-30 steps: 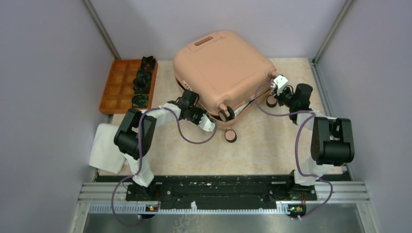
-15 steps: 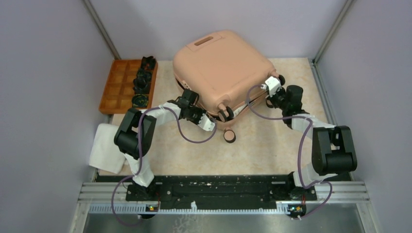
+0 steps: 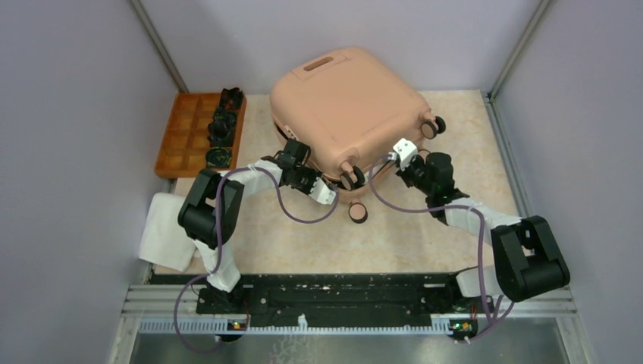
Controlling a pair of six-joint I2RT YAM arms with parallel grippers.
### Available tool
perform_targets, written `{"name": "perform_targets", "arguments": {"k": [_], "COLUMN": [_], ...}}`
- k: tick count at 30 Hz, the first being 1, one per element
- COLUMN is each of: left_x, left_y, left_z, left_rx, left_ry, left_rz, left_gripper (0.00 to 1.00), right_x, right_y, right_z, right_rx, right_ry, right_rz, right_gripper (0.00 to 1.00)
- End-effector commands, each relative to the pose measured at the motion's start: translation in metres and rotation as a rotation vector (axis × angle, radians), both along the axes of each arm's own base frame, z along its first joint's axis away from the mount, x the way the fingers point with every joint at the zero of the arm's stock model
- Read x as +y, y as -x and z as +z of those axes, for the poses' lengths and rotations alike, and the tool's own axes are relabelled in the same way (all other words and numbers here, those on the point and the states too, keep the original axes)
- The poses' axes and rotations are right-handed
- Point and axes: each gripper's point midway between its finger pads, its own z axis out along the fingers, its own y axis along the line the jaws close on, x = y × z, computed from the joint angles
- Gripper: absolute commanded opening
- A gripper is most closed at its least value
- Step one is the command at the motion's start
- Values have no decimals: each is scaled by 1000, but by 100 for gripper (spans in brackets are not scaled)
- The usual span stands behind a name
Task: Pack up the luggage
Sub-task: Zip the luggage at the center of the board.
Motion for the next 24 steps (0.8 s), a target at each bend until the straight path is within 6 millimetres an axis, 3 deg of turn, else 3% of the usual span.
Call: {"name": "perform_targets", "arguments": {"k": [1,10,13,16,19,22,23,24], "left_x": [-59,-64,-65,-58,-36,-11,-1,8], "left_y": [-45,-47,-46,-45,-38,-20,-13,-9], "left_z": [75,76,77,83,92,101,104,107], "left_rx": [-252,-256,-255,-259,-219,-152,-129,-105], "left_ry": [228,229,227,208,176,177,169,167], "left_rz": [-62,-65,-62,-33,26,55,67,87], "left_gripper": [0,0,0,0,1,47,54,61], "right_x": [114,158,157,147,129,109,102,96], "right_y": [87,157,161,148,127,109,103,96], "right_z": [34,25,30,34,45,73,80,89], "right_rx": [38,118,102,70,44,26,45,57], "right_ry": [-233,-314,-346,-330,-329,-453,-507,-551], "right_rz": [517,636,606,509,358,237,193,148], "right_gripper": [0,0,0,3,30,55,62,86]}}
